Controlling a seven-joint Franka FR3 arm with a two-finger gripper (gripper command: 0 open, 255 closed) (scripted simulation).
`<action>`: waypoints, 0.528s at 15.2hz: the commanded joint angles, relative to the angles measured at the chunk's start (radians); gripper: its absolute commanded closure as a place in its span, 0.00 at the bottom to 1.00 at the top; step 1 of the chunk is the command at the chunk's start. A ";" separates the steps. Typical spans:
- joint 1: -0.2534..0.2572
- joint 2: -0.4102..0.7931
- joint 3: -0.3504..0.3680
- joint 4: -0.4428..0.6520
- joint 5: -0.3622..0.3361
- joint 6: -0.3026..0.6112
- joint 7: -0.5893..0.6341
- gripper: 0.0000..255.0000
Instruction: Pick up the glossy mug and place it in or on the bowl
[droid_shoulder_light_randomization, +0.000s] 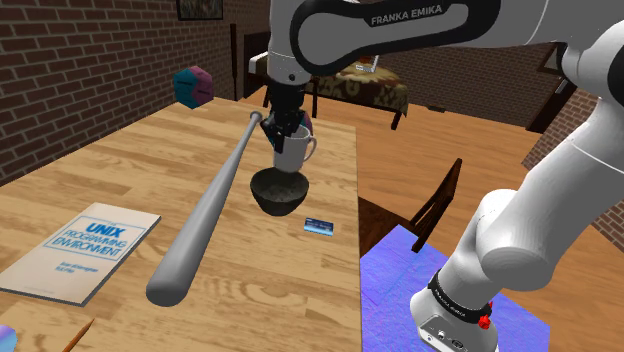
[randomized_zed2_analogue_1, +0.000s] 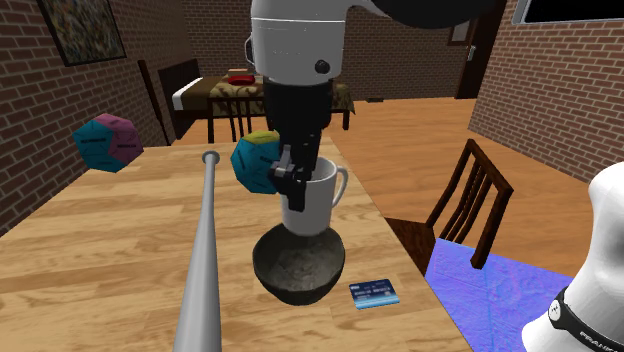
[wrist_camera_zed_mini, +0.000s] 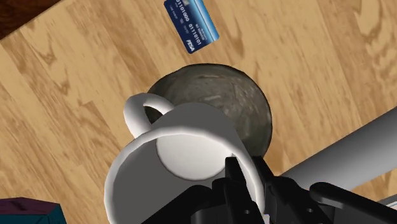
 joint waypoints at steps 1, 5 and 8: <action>-0.001 0.003 0.000 -0.025 -0.001 0.029 0.001 1.00; -0.001 0.014 0.001 -0.068 -0.005 0.083 0.006 1.00; -0.001 0.025 0.002 -0.098 -0.008 0.123 0.011 1.00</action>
